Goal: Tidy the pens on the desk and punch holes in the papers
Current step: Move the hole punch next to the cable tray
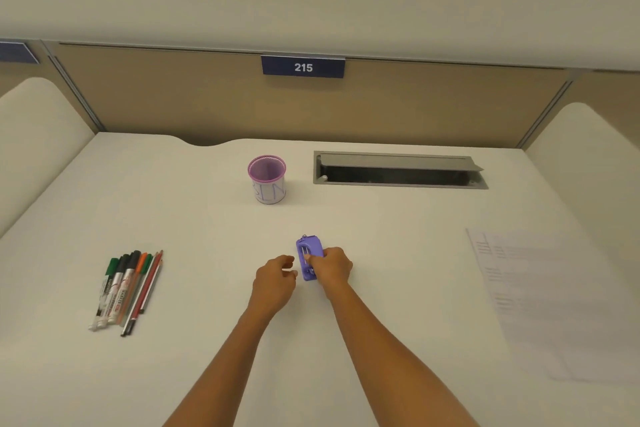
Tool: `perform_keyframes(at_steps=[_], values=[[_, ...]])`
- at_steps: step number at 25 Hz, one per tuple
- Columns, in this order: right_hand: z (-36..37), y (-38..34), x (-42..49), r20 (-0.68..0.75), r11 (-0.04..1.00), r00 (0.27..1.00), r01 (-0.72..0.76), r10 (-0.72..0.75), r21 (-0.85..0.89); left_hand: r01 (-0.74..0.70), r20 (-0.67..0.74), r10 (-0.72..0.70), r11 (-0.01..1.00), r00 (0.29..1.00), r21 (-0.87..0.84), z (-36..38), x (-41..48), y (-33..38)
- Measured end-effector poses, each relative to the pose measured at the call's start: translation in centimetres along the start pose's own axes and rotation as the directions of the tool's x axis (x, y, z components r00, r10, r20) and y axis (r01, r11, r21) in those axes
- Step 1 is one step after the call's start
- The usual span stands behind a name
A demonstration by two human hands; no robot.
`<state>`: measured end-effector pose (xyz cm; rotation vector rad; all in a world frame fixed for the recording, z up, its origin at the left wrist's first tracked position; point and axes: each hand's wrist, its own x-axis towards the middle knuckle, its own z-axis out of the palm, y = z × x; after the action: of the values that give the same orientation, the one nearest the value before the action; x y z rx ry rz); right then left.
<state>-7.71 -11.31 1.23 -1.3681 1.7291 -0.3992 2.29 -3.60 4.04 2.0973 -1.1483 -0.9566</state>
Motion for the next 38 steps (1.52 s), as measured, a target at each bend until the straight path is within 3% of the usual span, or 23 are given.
perform_keyframes(at_steps=[6, 9, 12, 16, 21, 25, 29, 38], values=[[-7.4, 0.3, 1.8, 0.302, 0.993, 0.950, 0.041, -0.074, 0.114, 0.029, -0.044, -0.034, 0.993, 0.998, -0.111, 0.4, 1.2, 2.8], [-12.1, -0.3, 3.2, 0.471, 0.990, 0.872, 0.142, -0.130, 0.011, 0.062, 0.076, -0.042, 0.955, 0.996, -0.291, 1.2, 2.1, 5.2], [-15.7, -1.0, 4.9, 0.505, 0.952, 0.846, 0.275, -0.173, -0.134, 0.127, 0.260, -0.033, 0.927, 0.965, -0.354, 2.4, 3.4, 8.0], [-18.6, -1.1, 7.7, 0.344, 0.965, 0.913, 0.255, -0.220, -0.059, 0.198, 0.332, -0.040, 0.868, 0.942, -0.456, 4.7, 5.9, 11.1], [-18.2, 1.0, 12.6, 0.103, 1.000, 0.995, -0.017, 0.017, 0.005, 0.252, 0.273, -0.123, 0.822, 0.954, -0.511, 8.1, 10.5, 13.3], [-16.7, 1.6, 16.0, -0.038, 0.999, 0.998, -0.047, 0.047, 0.003, 0.226, 0.202, -0.163, 0.909, 0.966, -0.349, 10.2, 14.6, 13.5], [-15.9, 0.8, 18.1, -0.105, 0.997, 0.994, -0.009, 0.017, 0.073, 0.049, 0.090, -0.045, 0.998, 0.995, -0.048, 10.8, 17.8, 13.4], [-15.4, -0.7, 20.9, -0.172, 0.996, 0.984, 0.057, -0.045, 0.064, -0.040, 0.035, 0.037, 0.993, 0.999, 0.109, 11.7, 21.9, 13.9]])
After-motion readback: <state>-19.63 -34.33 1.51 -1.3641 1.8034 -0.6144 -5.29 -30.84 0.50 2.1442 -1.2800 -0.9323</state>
